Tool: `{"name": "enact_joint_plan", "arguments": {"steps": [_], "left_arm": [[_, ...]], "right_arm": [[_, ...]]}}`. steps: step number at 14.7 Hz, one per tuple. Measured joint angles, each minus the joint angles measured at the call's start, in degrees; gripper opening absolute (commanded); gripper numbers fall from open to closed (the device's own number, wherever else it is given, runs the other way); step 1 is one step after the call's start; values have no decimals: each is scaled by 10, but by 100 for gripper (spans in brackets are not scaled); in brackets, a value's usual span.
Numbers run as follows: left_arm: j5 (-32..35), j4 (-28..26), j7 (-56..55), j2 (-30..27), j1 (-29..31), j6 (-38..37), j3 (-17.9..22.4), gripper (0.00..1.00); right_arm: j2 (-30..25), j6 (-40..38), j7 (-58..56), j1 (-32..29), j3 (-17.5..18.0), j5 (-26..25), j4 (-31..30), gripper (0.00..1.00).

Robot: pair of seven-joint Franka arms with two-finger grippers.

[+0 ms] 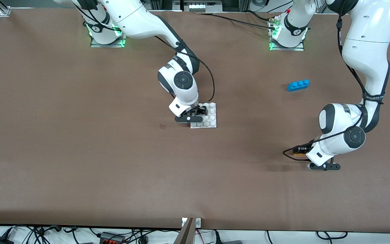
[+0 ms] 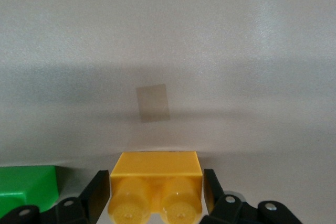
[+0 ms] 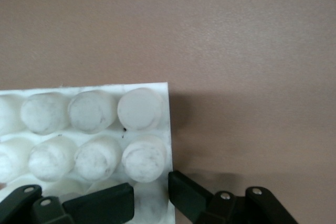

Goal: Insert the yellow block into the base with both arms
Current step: 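Slide the base plate with the right gripper while the left gripper grips the yellow brick, then lift the yellow brick with the left gripper while the right gripper withdraws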

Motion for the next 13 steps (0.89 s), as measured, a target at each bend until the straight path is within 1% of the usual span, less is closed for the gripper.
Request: {"name": "enact_joint_plan", "arguments": {"steps": [3,7,9,11,13], "left_arm": [[0,0,4,0,0,0,0,67],[0,0,6,0,0,0,0,66],[0,1,6,-3,0,-1,-2,66],[0,4,7,-14,-1,-16,-10,66],[0,9,7,-34,-1,-44,-31,66]], "right_arm": [[3,0,7,1,2,0,16,34],[0,-7,8,3,3,0,28,34],[-14,-53,8,2,0,0,38,37],[-44,-115,7,-1,-6,-1,45,39],[-83,-186,-19,-13,-12,-2,46,47]]}}
